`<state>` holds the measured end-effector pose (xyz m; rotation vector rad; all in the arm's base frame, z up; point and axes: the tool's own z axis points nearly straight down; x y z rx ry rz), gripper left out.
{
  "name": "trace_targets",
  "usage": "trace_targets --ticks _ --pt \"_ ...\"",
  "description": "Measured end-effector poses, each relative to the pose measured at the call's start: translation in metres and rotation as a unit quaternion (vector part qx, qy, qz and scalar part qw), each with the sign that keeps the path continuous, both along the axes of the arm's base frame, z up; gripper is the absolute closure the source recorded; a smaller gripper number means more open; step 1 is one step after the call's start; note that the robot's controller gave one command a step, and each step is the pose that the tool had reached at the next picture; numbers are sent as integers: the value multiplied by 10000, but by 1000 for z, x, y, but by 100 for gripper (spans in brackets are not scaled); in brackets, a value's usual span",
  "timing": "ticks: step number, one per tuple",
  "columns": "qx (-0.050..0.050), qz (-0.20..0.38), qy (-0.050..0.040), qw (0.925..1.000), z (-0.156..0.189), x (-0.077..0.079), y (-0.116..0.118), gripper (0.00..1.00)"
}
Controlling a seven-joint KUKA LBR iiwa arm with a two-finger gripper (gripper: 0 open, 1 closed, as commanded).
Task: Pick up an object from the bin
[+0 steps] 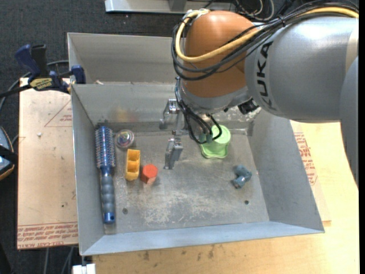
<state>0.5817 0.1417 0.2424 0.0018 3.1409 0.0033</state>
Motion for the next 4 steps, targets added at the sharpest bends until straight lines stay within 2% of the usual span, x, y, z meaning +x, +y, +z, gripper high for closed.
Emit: trace_targets --ticks 1,2,3,4 --pt "-6 1746 28 9846 -155 -5 21 0" --pt "17 1982 -105 9801 -166 -19 11 0" --pt "12 1982 -82 9801 -164 -19 11 100" --pt "-15 3741 -66 9274 82 28 4 100"
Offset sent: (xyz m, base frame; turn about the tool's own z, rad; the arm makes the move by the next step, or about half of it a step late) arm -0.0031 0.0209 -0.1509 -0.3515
